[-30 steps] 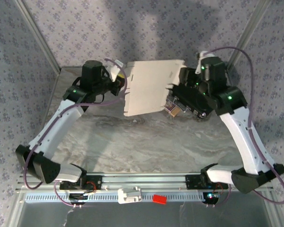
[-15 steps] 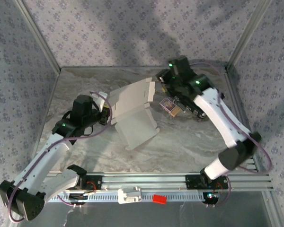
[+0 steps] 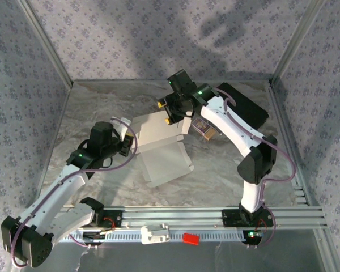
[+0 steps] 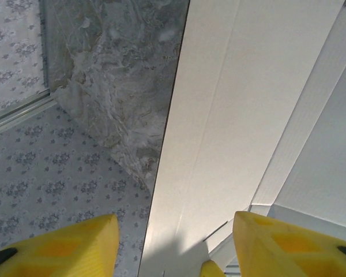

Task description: Fold the paper box

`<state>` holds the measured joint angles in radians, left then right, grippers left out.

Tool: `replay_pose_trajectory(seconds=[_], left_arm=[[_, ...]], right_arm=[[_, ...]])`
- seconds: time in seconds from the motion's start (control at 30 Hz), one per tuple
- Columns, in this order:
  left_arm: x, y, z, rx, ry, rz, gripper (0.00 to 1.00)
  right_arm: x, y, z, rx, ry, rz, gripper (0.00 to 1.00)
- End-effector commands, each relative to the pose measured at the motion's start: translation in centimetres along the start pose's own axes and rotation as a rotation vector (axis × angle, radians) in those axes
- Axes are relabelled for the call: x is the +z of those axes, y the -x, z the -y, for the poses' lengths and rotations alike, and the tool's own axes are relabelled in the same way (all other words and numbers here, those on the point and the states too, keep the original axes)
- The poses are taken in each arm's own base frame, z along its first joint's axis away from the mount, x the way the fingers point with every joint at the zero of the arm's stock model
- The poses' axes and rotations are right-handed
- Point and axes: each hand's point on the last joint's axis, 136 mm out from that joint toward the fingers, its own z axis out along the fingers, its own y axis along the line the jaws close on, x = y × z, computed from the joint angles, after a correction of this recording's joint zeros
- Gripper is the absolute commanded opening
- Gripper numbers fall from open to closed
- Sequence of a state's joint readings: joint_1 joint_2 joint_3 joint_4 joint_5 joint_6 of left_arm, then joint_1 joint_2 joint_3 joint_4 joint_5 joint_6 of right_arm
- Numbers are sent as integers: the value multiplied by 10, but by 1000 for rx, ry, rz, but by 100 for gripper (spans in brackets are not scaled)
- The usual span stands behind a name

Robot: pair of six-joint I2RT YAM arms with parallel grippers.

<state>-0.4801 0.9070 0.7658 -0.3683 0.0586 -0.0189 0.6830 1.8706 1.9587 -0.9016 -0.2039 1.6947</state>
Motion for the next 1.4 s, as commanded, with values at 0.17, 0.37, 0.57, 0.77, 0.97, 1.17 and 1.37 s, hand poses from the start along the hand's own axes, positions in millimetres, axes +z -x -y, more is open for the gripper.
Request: replay_pose_trajectory(seconds=[0.17,0.37,0.57,0.77,0.97,1.17,1.37], left_arm=[[2,4,1,27,-4,29,0],[4,5,1,23,-5,31,0],[6,6,1,19,-10,32,0],[7,5,1,21,-9,32,0],[7,4,2,39,-12,31,0],[8,2,1,63,-7,22,0],[11,5,1,72,-11,25,0]], right_arm=[[22,5,1,80,-29,-29,50],[27,9,-3,86,-12,-39,36],[34,10,-2,95,-10,-54,26],[39,9,1,108,-23,-69,23],[39,13,3,123,-46,-71,34],[34,16,7,142,-81,-75,35],[34,13,11,153,-105,-85,28]])
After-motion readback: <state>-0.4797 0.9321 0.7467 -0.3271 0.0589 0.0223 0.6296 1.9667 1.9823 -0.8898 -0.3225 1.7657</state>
